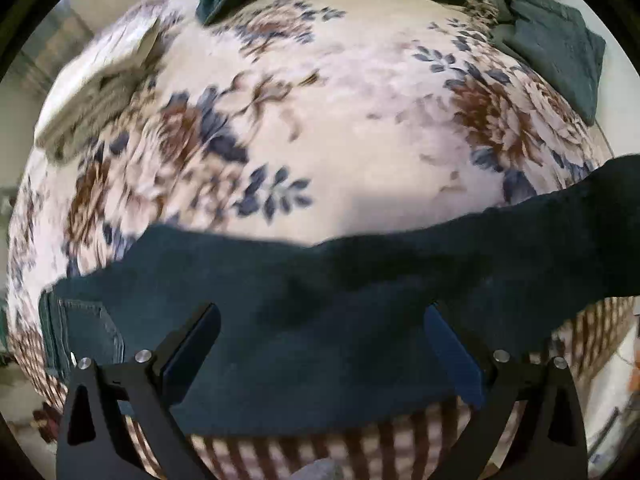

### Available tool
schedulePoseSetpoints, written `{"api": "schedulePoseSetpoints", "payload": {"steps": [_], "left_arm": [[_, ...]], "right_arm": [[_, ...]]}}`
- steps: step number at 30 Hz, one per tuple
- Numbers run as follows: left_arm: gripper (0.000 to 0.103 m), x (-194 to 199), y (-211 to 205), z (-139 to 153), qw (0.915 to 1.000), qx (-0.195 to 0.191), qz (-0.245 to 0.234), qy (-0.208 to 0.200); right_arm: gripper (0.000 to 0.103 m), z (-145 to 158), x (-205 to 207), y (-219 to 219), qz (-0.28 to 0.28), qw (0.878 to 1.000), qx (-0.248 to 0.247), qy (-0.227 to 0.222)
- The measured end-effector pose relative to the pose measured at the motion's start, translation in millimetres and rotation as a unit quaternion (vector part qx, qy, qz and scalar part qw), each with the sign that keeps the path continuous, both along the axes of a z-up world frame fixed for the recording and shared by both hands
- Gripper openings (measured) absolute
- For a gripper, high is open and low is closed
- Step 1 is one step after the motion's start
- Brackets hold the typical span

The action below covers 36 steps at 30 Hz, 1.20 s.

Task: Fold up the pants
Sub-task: 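Grasp the frayed leg hems with the right tool and lift them, then fold the hems toward the waistband with the right tool while the left tool holds the waist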

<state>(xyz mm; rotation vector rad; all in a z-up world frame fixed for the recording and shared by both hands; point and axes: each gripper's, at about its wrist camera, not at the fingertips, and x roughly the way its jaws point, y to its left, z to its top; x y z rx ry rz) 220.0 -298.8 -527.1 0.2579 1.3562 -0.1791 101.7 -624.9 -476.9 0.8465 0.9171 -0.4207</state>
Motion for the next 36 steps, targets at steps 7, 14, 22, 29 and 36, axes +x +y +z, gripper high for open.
{"api": "schedulePoseSetpoints", "payload": {"steps": [7, 14, 22, 29, 36], "left_arm": [[0.103, -13, 91, 11, 0.9989, 0.012, 0.045, 0.011], [0.103, -30, 191, 5, 0.9909, 0.055, 0.118, 0.033], [0.103, -41, 256, 1, 0.9822, 0.089, 0.162, 0.032], [0.103, -33, 270, 15, 0.9763, 0.088, 0.196, 0.018], [0.103, -15, 209, 24, 0.9839, 0.018, 0.177, 0.02]], "right_arm": [[0.007, -8, 18, 105, 0.066, 0.998, 0.006, 0.021], [0.007, -37, 59, 208, 0.14, 0.989, 0.018, 0.055], [0.007, -92, 85, 325, 0.239, 0.963, 0.006, 0.124], [0.049, -95, 103, 348, 0.296, 0.942, 0.09, 0.13], [0.049, -62, 71, 231, 0.175, 0.968, 0.123, 0.129]]}}
